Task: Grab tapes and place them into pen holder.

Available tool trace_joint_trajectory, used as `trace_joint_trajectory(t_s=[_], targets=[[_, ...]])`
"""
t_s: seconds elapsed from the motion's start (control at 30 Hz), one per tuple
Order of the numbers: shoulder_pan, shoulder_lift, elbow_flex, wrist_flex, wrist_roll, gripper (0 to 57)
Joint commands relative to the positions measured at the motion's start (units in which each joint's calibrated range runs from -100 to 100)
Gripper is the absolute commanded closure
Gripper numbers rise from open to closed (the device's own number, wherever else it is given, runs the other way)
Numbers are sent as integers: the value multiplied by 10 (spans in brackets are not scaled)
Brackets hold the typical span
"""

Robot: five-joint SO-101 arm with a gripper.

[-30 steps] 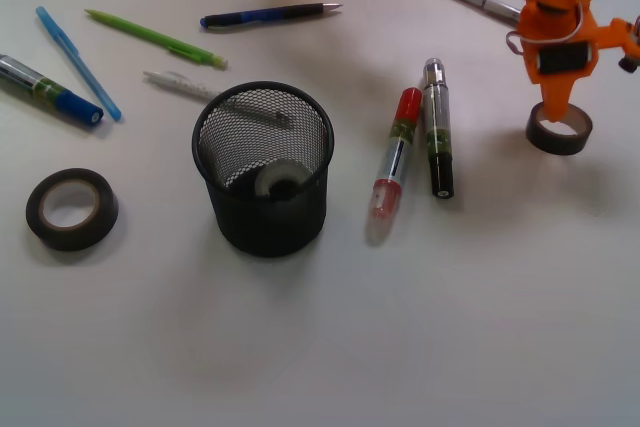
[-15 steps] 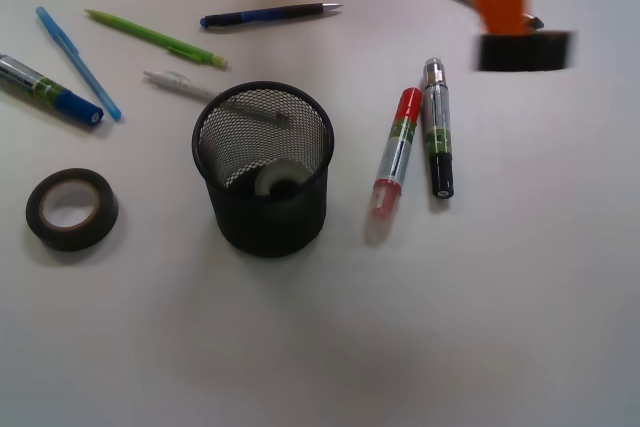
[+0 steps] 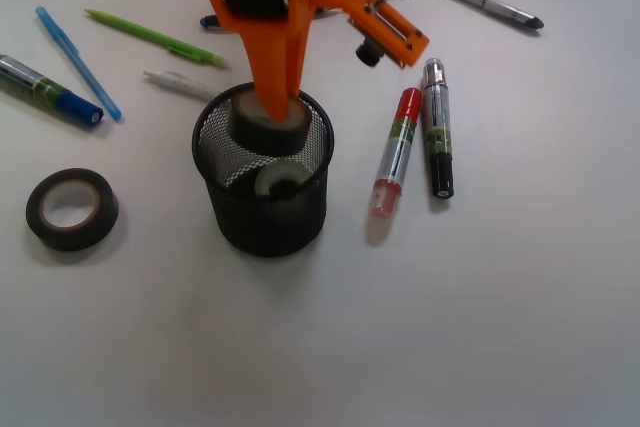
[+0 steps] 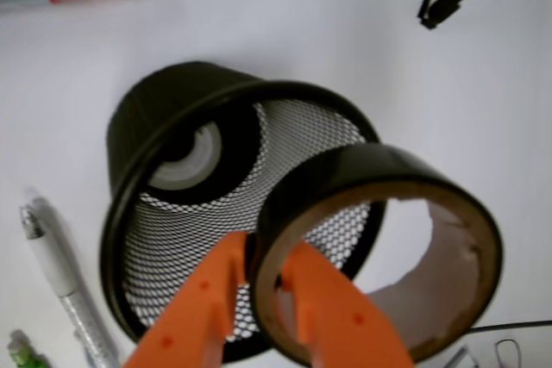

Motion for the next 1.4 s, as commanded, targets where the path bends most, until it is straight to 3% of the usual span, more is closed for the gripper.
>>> trace_joint_trajectory(t_s=[0.0,0.33,0.5,0.57,0.87,1.37], targets=[[7,-4,27,8,-20,572],[12,-4,48,9,-31,562],[-15,-4,48,9,-31,357],[-24,-4,47,9,-36,320],[-21,-15,40,8,-54,324],[139,-93,-112,-81,69,322]])
